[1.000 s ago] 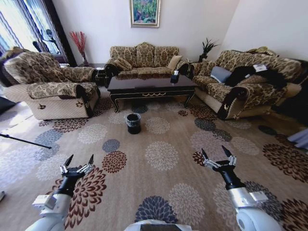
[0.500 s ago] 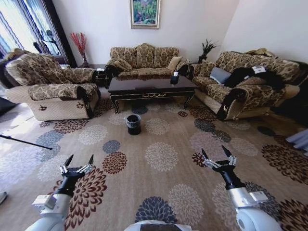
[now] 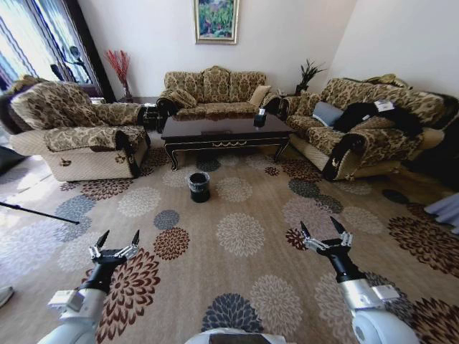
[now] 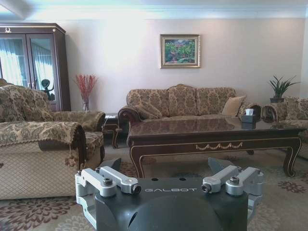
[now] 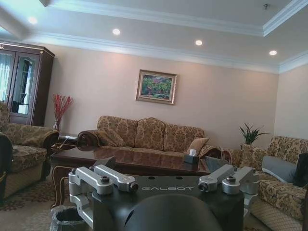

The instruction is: Move to the front of the table and pick up the trash from the floor, then place it into the trash bin.

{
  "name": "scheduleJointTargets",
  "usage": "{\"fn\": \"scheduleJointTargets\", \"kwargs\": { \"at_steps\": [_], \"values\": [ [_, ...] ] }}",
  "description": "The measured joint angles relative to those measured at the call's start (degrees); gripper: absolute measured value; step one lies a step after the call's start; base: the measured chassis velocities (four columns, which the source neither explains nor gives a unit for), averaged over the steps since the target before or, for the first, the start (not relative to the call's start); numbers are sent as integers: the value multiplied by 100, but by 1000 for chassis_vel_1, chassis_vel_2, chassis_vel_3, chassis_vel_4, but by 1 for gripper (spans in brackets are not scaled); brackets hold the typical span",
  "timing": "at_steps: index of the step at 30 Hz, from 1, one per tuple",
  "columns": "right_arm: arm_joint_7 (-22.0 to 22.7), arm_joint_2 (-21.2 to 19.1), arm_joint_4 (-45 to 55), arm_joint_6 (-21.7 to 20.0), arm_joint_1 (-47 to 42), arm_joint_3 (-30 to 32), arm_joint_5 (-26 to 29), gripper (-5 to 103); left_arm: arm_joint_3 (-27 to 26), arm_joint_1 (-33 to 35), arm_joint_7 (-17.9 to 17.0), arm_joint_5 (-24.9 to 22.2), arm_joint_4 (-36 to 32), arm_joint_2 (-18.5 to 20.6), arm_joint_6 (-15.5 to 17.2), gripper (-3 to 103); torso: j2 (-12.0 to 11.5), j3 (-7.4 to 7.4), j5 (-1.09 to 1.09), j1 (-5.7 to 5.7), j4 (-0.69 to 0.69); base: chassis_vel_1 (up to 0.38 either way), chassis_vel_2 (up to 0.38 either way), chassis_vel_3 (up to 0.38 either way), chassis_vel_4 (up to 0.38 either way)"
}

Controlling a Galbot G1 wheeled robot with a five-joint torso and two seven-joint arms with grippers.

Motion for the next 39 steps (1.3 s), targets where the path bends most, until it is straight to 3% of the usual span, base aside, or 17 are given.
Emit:
{"fn": "scheduleJointTargets", "kwargs": {
  "at_steps": [39],
  "values": [
    [0, 0, 0, 0, 0, 0, 0, 100, 0, 0, 0, 0, 0, 0, 0, 100, 1088, 599, 0, 488, 0, 0, 0, 0, 0]
  ]
}}
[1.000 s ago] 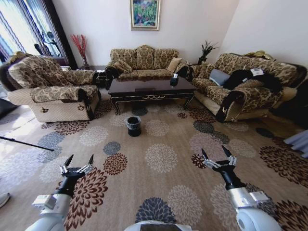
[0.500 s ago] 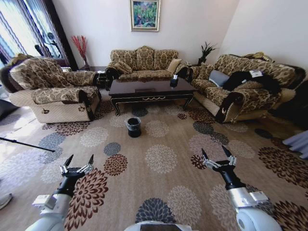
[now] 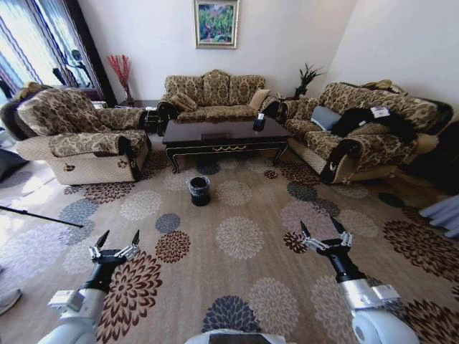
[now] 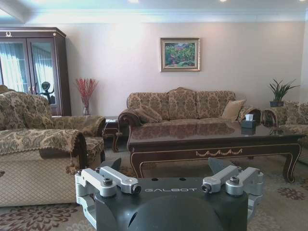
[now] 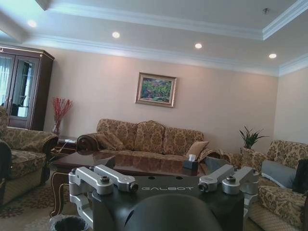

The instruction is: Move to the front of the table and pick up the trash from the floor, then place it into the trash bin.

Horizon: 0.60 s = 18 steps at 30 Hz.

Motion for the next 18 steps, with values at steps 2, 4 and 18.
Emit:
{"fn": "scheduleJointTargets", "kwargs": {
  "at_steps": [2, 4, 18],
  "values": [
    [0, 0, 0, 0, 0, 0, 0, 100, 0, 0, 0, 0, 0, 0, 0, 100, 41, 23, 0, 19, 0, 0, 0, 0, 0],
    [0, 0, 0, 0, 0, 0, 0, 100, 0, 0, 0, 0, 0, 0, 0, 100, 98, 56, 0, 44, 0, 0, 0, 0, 0],
    [0, 0, 0, 0, 0, 0, 0, 100, 0, 0, 0, 0, 0, 0, 0, 100, 333, 189, 0, 144, 0, 0, 0, 0, 0]
  ]
}}
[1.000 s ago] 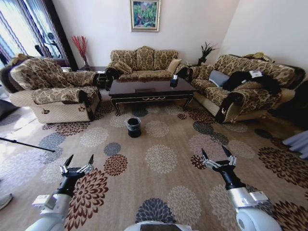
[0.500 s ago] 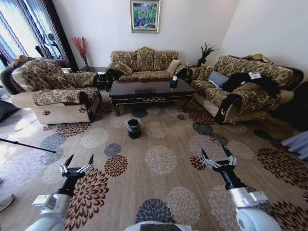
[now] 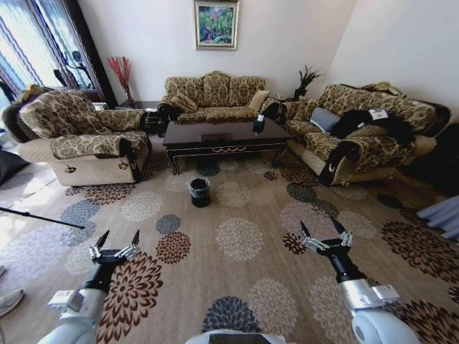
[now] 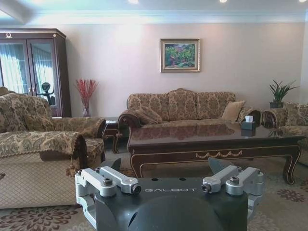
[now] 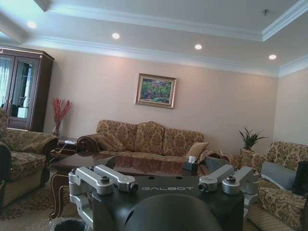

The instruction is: Move to the front of the table and pick up the trash from the floor, then place it into the trash bin.

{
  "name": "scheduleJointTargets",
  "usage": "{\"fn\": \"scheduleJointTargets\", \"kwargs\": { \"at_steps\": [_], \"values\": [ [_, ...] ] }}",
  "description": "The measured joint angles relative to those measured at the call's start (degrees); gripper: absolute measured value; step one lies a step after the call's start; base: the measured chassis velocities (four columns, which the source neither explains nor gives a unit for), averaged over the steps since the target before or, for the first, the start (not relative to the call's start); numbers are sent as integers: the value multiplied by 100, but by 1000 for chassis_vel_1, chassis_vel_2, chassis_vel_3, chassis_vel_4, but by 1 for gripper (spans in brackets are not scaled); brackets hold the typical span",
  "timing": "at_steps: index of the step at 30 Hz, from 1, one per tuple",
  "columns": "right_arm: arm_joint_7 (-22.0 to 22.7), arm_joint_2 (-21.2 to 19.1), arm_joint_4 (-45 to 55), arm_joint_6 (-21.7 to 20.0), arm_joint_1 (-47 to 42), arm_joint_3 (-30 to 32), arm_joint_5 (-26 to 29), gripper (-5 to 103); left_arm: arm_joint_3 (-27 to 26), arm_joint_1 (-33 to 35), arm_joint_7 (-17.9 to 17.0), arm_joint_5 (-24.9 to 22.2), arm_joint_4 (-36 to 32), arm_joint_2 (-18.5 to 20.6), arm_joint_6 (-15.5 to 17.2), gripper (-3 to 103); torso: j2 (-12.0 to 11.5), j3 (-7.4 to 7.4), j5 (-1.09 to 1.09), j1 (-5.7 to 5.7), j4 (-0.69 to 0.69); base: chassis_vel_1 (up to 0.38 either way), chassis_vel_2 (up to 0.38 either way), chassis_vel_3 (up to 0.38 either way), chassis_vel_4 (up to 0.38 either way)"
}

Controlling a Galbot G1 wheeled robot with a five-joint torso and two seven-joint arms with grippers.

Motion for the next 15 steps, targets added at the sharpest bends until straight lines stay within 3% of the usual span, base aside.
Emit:
{"fn": "scheduleJointTargets", "kwargs": {
  "at_steps": [15],
  "values": [
    [0, 0, 0, 0, 0, 0, 0, 100, 0, 0, 0, 0, 0, 0, 0, 100, -39, -21, 0, -16, 0, 0, 0, 0, 0]
  ]
}}
